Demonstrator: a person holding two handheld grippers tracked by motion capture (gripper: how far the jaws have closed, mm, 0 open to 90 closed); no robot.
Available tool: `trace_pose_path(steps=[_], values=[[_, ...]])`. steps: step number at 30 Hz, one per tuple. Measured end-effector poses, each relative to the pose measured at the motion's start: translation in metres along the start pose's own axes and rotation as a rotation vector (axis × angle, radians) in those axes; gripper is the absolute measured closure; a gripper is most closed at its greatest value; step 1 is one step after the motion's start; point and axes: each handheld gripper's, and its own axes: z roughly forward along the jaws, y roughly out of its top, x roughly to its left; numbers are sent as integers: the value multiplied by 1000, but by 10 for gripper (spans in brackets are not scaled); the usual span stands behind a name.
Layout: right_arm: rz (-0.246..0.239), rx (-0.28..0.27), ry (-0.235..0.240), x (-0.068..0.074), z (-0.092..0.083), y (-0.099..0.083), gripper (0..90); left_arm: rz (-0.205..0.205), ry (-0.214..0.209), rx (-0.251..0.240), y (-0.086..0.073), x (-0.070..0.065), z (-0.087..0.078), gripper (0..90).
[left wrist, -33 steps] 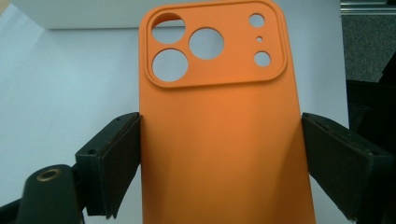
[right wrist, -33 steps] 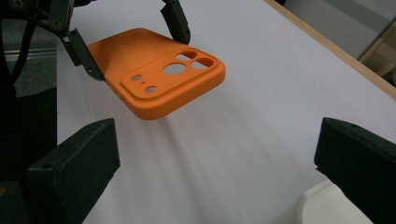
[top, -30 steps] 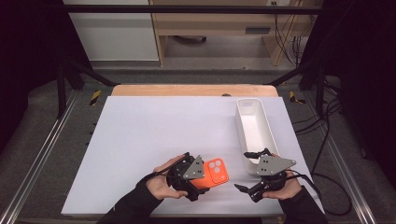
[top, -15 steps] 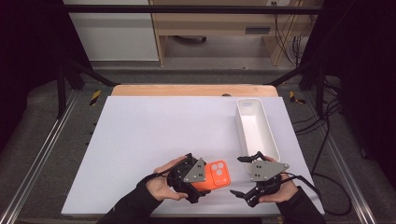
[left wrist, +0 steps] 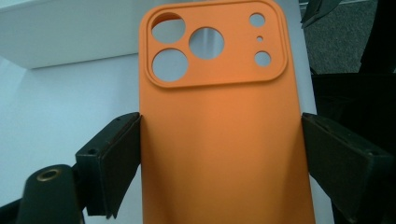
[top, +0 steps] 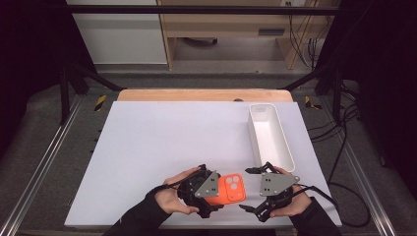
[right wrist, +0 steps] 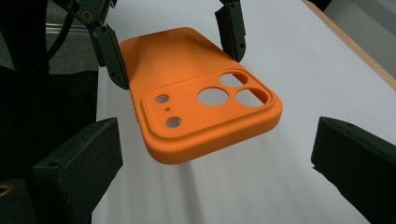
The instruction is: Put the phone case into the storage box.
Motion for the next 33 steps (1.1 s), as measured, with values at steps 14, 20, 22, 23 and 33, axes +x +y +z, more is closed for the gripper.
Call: trace_pose_path(steps=[14,20,22,23,33], values=[[-24,-5,56,5,6,1,28,21,-27,-15,5,-5,1,143],[-27,-3,80,6,10,1,33,23,-41,-20,6,-6,2,143],[-28,-2,85,6,11,0,35,23,-46,-26,7,-6,2,143],[-30,-3,88,6,12,0,36,21,-48,-30,7,-7,2,143],[-48,-13,146,6,17,-2,68,46,-68,-30,8,-8,4,143]])
